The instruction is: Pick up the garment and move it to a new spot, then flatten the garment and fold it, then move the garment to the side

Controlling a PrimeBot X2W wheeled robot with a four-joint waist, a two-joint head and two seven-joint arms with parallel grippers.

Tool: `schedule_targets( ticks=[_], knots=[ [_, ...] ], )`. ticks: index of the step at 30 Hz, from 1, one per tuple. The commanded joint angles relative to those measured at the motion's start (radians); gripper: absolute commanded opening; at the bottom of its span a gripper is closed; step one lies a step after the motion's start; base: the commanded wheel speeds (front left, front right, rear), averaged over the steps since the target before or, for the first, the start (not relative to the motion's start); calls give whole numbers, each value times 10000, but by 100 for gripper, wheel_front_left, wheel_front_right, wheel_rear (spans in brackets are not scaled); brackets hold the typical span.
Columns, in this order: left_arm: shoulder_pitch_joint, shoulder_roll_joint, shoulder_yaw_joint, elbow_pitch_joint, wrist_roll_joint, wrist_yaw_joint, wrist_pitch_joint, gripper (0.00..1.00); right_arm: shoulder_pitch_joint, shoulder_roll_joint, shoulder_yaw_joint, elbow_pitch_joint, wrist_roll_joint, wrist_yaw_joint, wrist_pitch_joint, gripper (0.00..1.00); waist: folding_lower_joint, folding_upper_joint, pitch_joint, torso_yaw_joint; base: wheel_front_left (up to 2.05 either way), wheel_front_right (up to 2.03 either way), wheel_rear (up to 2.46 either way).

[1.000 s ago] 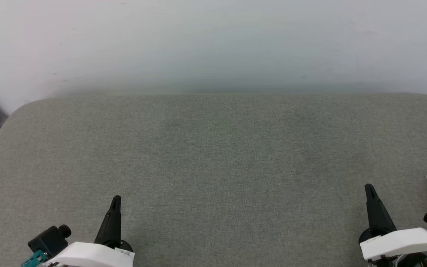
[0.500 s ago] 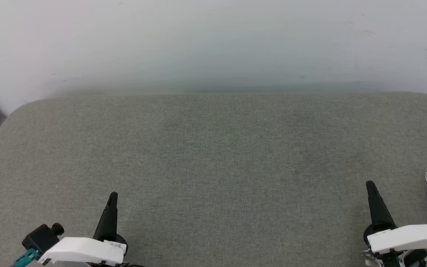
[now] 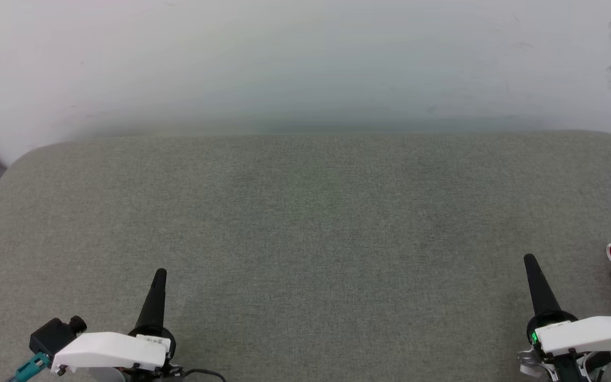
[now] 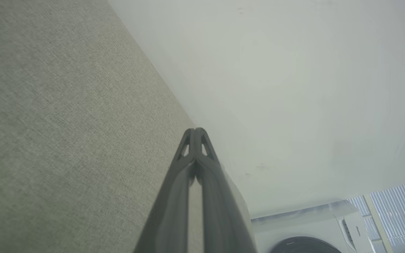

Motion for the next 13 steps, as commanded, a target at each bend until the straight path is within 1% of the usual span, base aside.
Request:
schedule_targets(
  ticks=[1, 13],
  knots=[
    [-208, 40, 67, -42, -259, -17, 71, 0, -241, 17, -27, -35, 287, -1, 50, 0, -1, 0, 1, -4, 0, 0, 0],
    [-379, 17, 190, 107, -1403, -20, 372, 0, -352, 20, -95, 58, 1509, -1, 335, 0, -1, 0, 9, -45, 0, 0, 0]
  ],
)
